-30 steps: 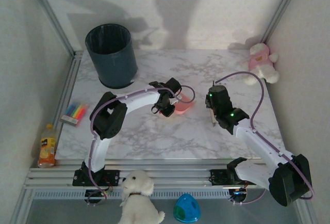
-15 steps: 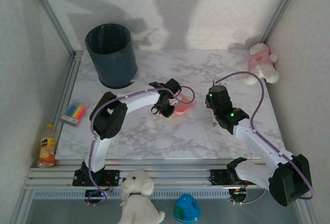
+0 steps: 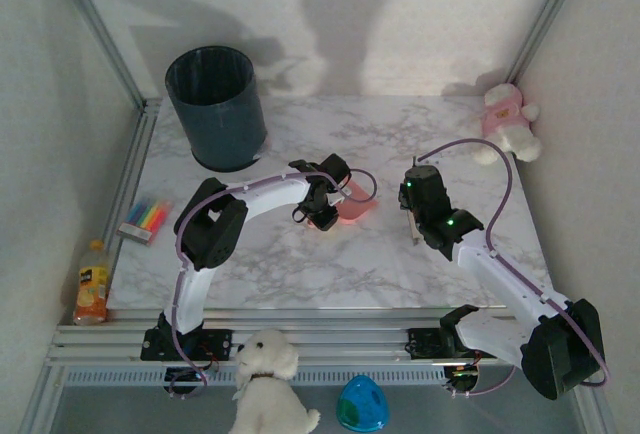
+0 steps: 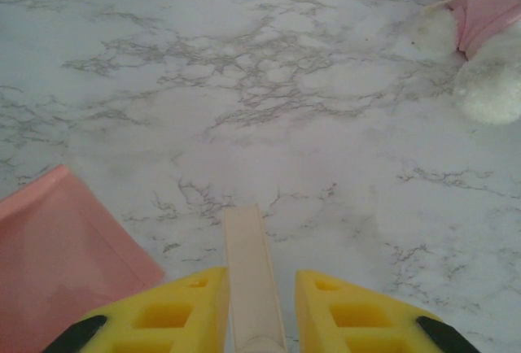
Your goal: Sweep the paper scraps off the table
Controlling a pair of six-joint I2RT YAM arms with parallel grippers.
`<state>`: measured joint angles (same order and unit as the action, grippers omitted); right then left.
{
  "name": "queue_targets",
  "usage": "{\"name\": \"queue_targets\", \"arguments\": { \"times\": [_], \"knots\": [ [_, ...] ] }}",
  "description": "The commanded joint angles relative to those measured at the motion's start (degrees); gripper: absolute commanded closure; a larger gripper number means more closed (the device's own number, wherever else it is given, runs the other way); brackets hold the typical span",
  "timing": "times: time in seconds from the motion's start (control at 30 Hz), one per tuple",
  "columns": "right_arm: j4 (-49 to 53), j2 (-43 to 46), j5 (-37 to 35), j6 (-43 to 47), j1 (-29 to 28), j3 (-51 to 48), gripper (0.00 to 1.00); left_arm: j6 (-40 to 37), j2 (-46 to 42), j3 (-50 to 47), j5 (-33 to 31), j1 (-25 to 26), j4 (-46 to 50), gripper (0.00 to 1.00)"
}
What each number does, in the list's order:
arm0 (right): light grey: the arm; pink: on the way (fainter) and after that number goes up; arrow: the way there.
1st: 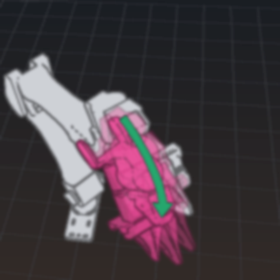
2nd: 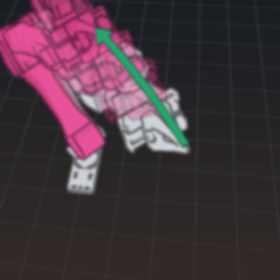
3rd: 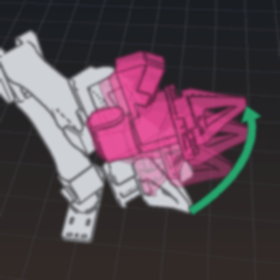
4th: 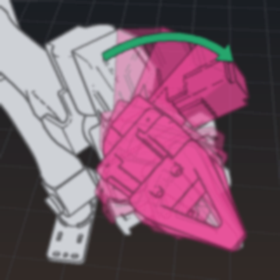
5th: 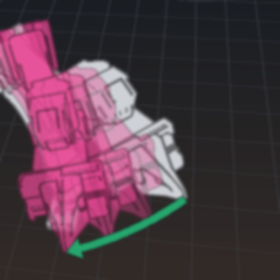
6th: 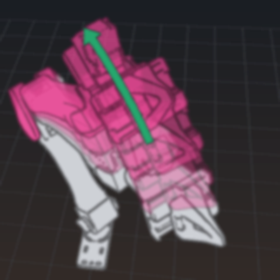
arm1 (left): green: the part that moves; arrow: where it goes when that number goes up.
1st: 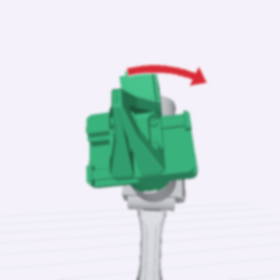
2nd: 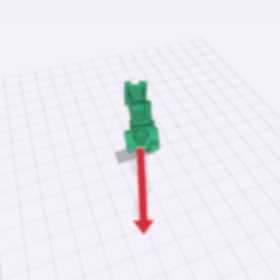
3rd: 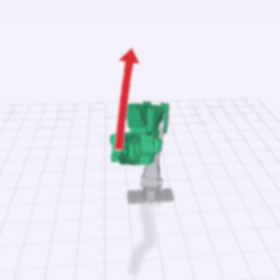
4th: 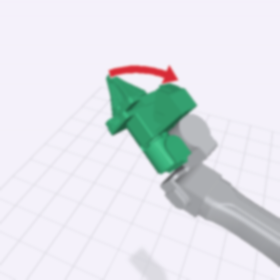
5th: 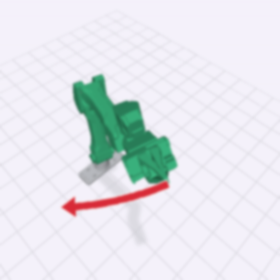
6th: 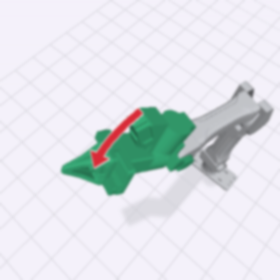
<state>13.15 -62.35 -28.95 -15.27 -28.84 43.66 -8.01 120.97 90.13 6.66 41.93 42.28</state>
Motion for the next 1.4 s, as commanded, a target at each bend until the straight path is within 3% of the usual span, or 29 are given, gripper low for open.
{"name": "queue_targets", "arguments": {
  "times": [0.0,0.3,0.57,0.77,1.1,1.37],
  "knots": [
    [-0.92,0.91,-1.63,-0.36,0.42,-0.07,1.00,-1.00,0.05,-0.27,-1.09,0.33,2.01,0.60],
    [-3.74,0.80,-0.70,1.61,0.42,-0.49,1.00,-0.86,-4.57,-1.01,-2.53,0.33,2.73,0.58],
    [-12.95,-2.81,1.72,9.71,0.48,0.06,1.00,-1.30,-11.58,-2.73,0.00,0.34,3.59,0.57],
    [-22.49,-7.69,5.73,17.99,0.30,0.47,1.00,0.80,-18.58,-5.84,-2.41,-0.04,1.77,0.57],
    [-35.13,-14.93,9.35,27.06,-0.84,0.45,1.00,7.61,-33.31,-15.30,-2.36,-6.69,-6.31,0.58],
    [-41.97,-19.36,8.71,33.37,-4.40,-0.37,1.00,12.57,-38.21,-19.25,-5.44,-8.84,-8.12,0.59]
  ]
}}
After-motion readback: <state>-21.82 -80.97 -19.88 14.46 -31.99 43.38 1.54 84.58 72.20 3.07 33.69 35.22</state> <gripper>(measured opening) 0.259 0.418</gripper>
